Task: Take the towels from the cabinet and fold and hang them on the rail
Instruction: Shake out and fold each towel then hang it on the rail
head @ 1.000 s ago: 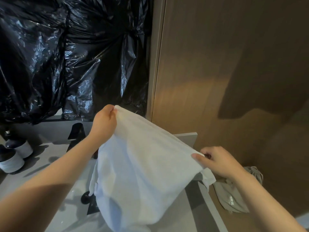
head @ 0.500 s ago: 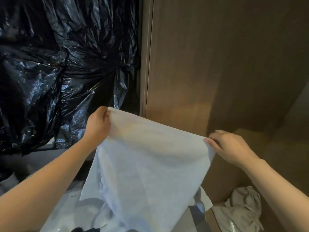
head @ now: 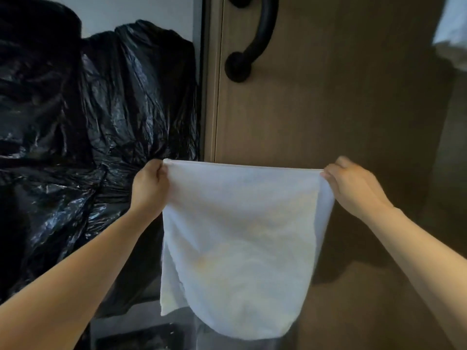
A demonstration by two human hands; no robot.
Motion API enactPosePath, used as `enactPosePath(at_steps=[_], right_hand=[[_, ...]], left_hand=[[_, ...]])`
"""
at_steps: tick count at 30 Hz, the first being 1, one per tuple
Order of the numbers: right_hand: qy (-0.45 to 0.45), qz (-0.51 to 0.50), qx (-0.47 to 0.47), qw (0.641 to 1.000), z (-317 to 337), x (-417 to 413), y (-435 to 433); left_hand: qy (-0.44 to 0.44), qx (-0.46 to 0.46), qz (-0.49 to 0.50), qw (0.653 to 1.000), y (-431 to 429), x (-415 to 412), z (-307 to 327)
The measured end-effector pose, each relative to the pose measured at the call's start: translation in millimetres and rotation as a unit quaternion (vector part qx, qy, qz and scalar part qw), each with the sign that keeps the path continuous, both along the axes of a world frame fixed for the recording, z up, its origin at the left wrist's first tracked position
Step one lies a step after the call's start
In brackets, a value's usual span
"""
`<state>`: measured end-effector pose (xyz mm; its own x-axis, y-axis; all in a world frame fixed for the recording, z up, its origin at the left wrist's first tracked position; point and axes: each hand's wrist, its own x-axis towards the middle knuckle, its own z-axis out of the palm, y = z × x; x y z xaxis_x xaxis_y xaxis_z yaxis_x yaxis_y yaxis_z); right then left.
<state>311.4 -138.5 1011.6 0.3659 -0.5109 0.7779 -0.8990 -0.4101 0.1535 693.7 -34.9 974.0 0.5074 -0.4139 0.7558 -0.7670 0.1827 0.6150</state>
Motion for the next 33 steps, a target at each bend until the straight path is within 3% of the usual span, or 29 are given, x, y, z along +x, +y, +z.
enactPosePath(at_steps=[4,11,16,19,22,33], right_hand=[[-0.054,0.001,0.006,0.999,14,-3,-5],[-0.049,-0.008,0.047,0.998,-2,-2,-5],[-0.106,0.061,0.149,0.981,-23,18,10],[-0.133,0.172,0.225,0.950,-42,44,35],[-0.170,0.250,0.303,0.904,-69,64,55],[-0.270,0.329,0.367,0.827,-130,86,72]], left_hand=[[0.009,-0.016,-0.014,1.000,-1,-4,10],[0.040,-0.014,-0.047,0.998,-2,-10,13],[-0.053,0.023,-0.141,0.988,4,-50,-1],[-0.123,0.073,-0.188,0.972,8,-81,-22],[-0.113,0.116,-0.225,0.961,11,-96,-44],[-0.051,0.150,-0.296,0.942,30,-112,-87]])
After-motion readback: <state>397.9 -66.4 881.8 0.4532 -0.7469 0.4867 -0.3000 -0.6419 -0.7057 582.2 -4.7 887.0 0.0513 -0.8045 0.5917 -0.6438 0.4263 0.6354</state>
